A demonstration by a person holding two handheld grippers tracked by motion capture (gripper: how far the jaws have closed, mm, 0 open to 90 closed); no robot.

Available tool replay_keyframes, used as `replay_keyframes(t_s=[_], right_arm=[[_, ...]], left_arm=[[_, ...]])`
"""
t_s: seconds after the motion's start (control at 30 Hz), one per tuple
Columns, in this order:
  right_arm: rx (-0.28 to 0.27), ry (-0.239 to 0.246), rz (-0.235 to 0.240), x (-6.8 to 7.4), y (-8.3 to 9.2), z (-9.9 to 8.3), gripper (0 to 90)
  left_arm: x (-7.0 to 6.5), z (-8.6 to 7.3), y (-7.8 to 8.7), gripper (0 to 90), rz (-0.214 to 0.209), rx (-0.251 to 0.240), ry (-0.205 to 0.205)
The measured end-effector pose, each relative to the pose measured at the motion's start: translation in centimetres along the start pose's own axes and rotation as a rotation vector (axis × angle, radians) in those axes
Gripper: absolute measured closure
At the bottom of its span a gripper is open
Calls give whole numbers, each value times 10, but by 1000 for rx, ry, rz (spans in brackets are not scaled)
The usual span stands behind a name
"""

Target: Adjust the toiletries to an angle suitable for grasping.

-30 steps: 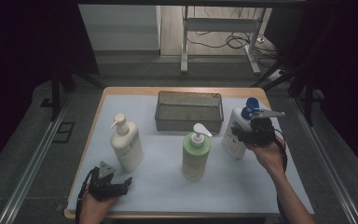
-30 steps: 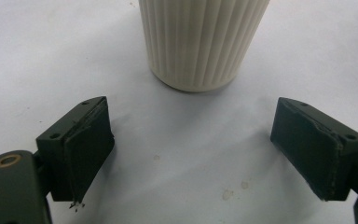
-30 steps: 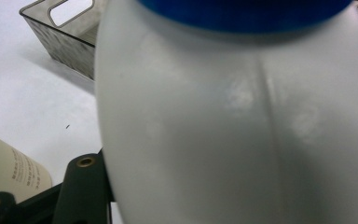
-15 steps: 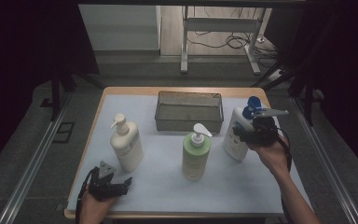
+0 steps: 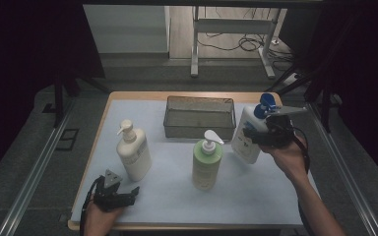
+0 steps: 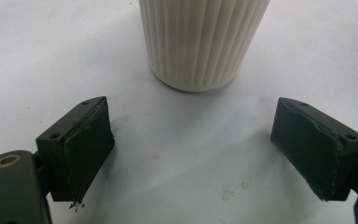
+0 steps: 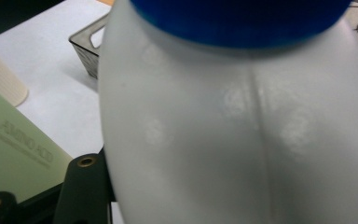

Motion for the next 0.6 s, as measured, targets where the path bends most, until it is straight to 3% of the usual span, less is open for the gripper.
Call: replay_keyframes(t_s=[0.17,0.6], right_arm=[[-17,10,22,3,3,13,394],[-36,32,10,9,0,43,394]], left_arm=[[0,0,0,124,1,-2,3],[0,0,0,124,1,-2,3]])
Point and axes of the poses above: each handheld gripper's, and its own axes: y roughly backward along the jaws, z roughly out of its top, x roughly to its left, the point moved 8 cm from there along -y, roughly forward along the jaws, and after that the axes turned 7 degrees about y, right-handed, at the moved point
